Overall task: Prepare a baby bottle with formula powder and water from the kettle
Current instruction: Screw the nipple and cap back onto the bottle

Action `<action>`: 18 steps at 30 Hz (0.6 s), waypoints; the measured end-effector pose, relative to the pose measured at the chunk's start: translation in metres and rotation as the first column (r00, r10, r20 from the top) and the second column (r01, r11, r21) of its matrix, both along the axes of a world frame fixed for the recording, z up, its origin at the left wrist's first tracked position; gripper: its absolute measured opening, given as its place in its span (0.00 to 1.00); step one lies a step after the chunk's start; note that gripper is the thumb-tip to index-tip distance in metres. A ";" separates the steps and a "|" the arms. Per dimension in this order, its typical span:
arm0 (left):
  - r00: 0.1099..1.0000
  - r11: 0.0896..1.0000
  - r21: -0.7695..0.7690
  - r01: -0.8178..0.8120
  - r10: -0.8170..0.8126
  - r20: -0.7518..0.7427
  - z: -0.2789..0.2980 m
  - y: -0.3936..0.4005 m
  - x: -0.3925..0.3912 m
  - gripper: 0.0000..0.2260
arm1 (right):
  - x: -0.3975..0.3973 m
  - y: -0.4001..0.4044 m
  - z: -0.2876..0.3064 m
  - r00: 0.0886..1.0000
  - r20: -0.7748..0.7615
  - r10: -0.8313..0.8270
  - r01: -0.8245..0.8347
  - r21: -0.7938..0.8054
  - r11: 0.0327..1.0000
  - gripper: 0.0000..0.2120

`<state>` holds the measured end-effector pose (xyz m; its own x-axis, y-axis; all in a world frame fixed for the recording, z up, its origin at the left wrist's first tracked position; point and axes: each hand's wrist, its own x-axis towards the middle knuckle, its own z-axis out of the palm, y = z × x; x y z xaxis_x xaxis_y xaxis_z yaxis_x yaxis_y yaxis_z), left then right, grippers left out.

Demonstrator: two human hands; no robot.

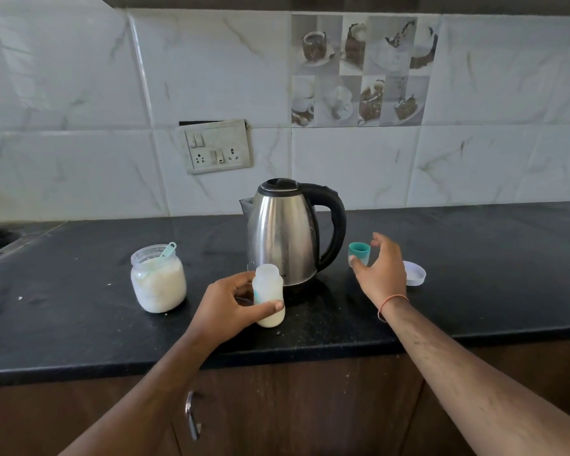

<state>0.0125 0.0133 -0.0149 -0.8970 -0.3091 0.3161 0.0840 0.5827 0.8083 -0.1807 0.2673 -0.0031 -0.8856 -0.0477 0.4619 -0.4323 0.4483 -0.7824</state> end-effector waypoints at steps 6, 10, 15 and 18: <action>1.000 1.000 0.002 0.010 -0.010 0.017 -0.001 0.020 -0.005 0.40 | -0.015 -0.003 0.000 0.992 0.115 -0.047 0.042 0.045 0.998 0.39; 0.997 1.000 -0.016 0.021 -0.020 0.069 0.002 0.018 -0.008 0.44 | -0.021 -0.005 0.000 0.989 0.142 -0.046 0.036 0.071 0.997 0.38; 0.992 0.998 -0.051 0.021 -0.015 0.122 0.003 0.015 -0.014 0.43 | -0.020 -0.005 -0.001 0.991 0.128 -0.044 0.036 0.070 0.997 0.35; 0.991 0.999 -0.032 0.031 -0.027 0.132 0.003 0.013 -0.015 0.46 | -0.017 -0.003 -0.003 0.992 0.123 -0.030 0.028 0.012 1.000 0.35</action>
